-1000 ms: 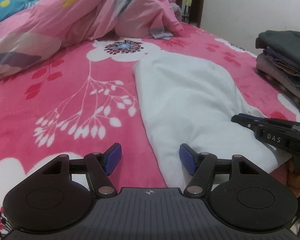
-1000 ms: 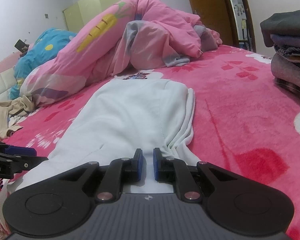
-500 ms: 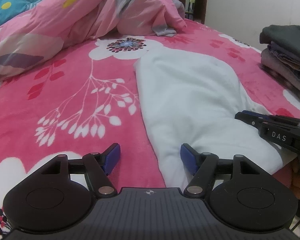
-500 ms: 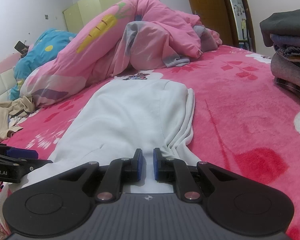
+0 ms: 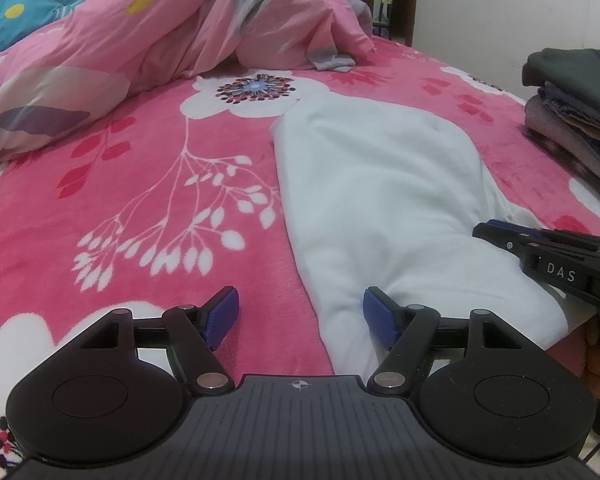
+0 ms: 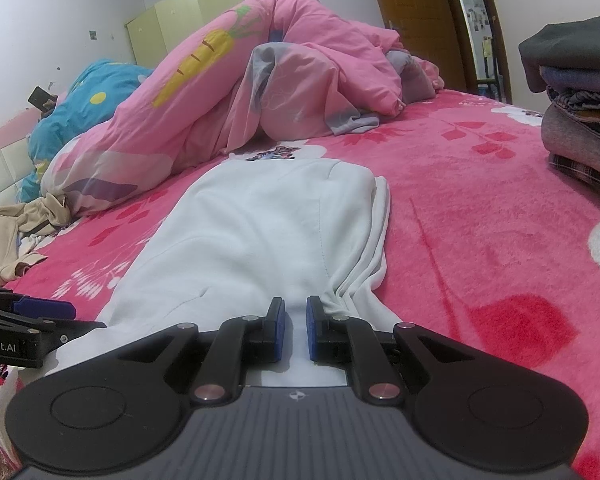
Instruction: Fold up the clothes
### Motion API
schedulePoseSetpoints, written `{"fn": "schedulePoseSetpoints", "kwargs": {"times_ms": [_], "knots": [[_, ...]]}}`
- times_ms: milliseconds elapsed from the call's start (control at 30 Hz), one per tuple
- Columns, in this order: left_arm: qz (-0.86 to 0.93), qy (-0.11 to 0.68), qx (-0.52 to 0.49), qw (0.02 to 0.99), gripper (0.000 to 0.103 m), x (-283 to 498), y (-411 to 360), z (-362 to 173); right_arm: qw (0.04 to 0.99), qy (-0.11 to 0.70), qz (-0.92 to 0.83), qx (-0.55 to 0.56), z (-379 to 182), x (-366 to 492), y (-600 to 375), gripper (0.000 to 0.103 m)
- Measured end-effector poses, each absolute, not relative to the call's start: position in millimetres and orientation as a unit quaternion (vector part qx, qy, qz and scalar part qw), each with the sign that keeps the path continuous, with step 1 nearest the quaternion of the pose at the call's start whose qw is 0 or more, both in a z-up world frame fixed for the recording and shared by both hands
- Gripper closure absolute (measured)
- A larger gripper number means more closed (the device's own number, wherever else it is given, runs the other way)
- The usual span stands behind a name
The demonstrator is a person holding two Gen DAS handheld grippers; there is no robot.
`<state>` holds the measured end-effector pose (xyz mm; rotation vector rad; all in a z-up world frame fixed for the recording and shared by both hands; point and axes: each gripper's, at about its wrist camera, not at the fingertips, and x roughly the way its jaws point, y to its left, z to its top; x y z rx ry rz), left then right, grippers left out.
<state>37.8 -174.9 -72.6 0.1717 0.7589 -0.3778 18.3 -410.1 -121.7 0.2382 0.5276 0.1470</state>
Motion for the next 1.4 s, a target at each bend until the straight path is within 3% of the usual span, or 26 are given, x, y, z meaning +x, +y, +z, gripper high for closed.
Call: {"fn": "schedulePoseSetpoints", "kwargs": {"times_ms": [933, 1000, 1100, 1233, 1400], "knots": [[-0.175, 0.363, 0.097, 0.91, 0.027, 36.0, -175.6, -72.4, 0.95, 0.269, 0.076, 0.136, -116.9, 20.5, -416.2, 0.091], [-0.178, 0.361, 0.1, 0.91, 0.026, 36.1, -174.3, -72.0, 0.947, 0.285, 0.071, 0.134, -108.9, 22.2, -414.4, 0.086], [-0.183, 0.362, 0.094, 0.909, 0.024, 38.2, -170.0, -70.9, 0.947, 0.291, 0.064, 0.12, -91.4, 19.2, -409.8, 0.066], [-0.187, 0.378, 0.066, 0.904, 0.02, 43.5, -156.9, -66.2, 0.952, 0.273, 0.07, 0.121, -67.6, 9.3, -415.4, 0.062], [-0.211, 0.379, -0.006, 0.901, 0.02, 51.3, -130.8, -54.9, 0.93, 0.286, 0.083, 0.217, -62.5, 10.6, -452.6, 0.06]]}}
